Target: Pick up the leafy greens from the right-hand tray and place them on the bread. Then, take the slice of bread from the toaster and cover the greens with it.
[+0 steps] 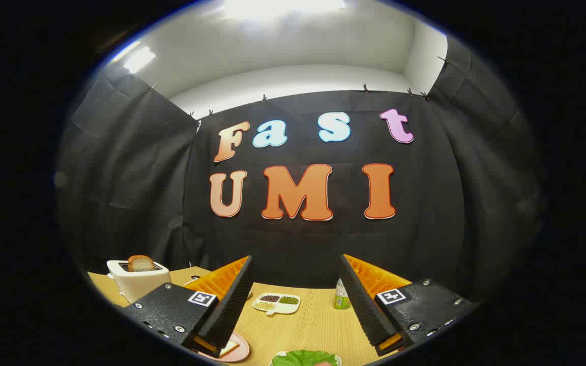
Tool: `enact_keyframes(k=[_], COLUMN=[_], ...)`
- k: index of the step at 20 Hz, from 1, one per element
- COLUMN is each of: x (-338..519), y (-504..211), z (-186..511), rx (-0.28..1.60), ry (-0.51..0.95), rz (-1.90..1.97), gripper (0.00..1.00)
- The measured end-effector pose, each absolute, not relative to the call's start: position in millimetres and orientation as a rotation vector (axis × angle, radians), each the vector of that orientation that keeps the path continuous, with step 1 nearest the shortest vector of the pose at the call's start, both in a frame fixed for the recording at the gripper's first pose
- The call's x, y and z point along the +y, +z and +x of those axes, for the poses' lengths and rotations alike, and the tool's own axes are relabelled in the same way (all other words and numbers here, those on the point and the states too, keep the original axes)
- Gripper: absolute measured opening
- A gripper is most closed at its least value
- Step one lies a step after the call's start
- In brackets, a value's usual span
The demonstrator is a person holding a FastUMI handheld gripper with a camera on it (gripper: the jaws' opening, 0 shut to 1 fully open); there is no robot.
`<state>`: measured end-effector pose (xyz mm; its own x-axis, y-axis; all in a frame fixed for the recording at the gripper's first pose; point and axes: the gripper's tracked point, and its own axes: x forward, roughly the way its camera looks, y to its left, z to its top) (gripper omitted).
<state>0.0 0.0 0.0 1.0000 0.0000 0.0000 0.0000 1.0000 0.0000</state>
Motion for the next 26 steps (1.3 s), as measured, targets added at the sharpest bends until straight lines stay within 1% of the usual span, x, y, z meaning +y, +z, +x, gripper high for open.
enact_keyframes(k=[8,17,21,23,26], x=[1,11,10,2,1], y=[0,-7,-23,-34,-57], z=[2,4,6,6,4], rx=[0.001,0.053,0.127,0.171,0.264], ry=[-0.004,0.041,0.056,0.035,0.048], rz=[0.015,0.023,0.028,0.015,0.014], gripper=[0.99,0.99,0.99,0.99,0.99])
